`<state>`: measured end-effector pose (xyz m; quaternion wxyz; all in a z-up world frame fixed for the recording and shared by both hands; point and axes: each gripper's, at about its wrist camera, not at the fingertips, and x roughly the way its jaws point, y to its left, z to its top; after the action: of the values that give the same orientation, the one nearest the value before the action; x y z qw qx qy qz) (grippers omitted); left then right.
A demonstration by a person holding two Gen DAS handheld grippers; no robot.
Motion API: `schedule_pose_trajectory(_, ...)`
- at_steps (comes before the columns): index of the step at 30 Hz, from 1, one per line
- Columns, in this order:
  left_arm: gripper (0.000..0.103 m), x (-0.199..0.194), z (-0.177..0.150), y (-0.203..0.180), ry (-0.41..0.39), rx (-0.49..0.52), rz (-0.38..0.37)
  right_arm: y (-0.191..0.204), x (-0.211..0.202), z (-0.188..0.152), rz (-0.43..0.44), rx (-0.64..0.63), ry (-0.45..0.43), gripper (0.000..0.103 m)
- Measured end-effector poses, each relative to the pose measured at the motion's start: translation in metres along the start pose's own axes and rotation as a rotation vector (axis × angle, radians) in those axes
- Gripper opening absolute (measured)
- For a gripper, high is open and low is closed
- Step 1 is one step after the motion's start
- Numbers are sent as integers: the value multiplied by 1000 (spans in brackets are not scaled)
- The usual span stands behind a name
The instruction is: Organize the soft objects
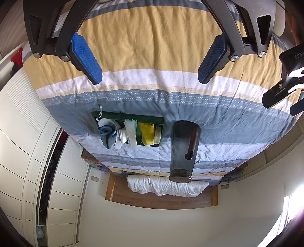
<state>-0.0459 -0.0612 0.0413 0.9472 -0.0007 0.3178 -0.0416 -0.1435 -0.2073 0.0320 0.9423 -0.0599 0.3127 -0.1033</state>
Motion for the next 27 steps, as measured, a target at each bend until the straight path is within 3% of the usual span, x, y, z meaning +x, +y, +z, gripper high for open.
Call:
schedule_pose_trajectory(10, 101, -6, 2, 0, -23, -3, -2, 2, -4, 1, 4, -6, -12, 103)
schedule_pose_trajectory(21, 101, -25, 6, 7, -128, -35, 46, 6, -10, 4, 9, -14, -25, 103)
schedule_pose_trajectory(27, 101, -28, 9, 9, -138, -41, 47, 10, -14, 4, 12, -19, -35, 103)
